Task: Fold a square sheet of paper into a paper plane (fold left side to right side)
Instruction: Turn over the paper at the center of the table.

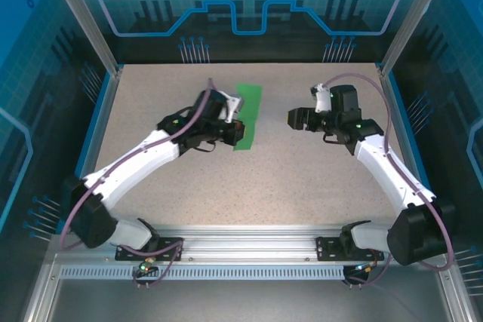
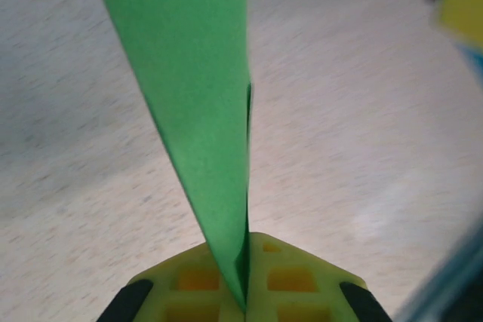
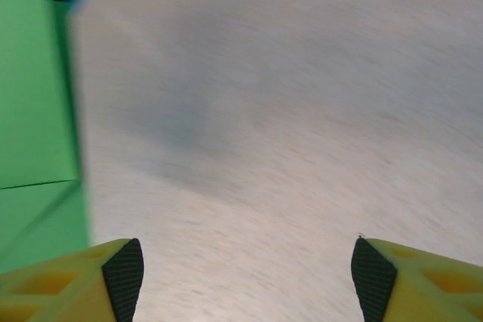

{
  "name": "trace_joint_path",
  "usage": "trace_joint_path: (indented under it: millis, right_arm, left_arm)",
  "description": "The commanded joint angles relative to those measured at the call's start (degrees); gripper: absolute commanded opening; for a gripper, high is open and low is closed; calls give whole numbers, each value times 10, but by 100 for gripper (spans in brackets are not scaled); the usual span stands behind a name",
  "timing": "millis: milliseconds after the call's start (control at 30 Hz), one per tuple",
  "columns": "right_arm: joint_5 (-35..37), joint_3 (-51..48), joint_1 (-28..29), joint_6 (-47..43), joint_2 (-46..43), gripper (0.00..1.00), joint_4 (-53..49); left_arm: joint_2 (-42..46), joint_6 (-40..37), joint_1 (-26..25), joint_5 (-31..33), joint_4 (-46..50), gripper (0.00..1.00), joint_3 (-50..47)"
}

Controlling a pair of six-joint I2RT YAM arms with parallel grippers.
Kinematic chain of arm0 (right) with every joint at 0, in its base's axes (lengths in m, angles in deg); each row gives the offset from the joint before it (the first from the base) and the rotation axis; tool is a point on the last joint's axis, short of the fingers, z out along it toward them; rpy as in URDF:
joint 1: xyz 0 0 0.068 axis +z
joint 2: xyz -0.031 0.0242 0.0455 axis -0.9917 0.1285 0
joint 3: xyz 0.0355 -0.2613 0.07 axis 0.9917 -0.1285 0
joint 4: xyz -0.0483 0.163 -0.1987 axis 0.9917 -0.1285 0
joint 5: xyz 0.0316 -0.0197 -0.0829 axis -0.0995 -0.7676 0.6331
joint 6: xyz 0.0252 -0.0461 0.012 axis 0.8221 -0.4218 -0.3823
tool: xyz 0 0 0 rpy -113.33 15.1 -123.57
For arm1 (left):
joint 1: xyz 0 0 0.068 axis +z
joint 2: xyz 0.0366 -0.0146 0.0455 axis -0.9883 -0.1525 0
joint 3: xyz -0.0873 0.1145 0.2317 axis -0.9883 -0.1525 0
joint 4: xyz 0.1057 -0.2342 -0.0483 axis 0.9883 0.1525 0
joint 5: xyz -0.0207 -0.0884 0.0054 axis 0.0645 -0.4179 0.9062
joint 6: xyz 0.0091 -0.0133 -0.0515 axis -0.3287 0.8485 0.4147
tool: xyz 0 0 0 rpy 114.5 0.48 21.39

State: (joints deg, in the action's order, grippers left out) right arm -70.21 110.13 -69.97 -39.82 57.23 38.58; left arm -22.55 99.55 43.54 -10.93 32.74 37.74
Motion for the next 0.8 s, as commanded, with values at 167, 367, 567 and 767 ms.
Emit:
trace_joint_path:
  millis: [167,367,567,767]
  right_arm:
    - [230,-30,-32,16,-34,91,-143]
    - [216,-42,-38,16,-36,92,-138]
    - [193,-52,-43,19,-36,92,-129]
    - [169,-59,-44,23,-36,91,-127]
  left_arm:
    - [-210,89,-86,380,345,3,146]
    - [-307,138,-94,364,398,3,200]
    - [-369,131,-93,268,394,6,237]
    - [-424,97,-83,180,390,12,288]
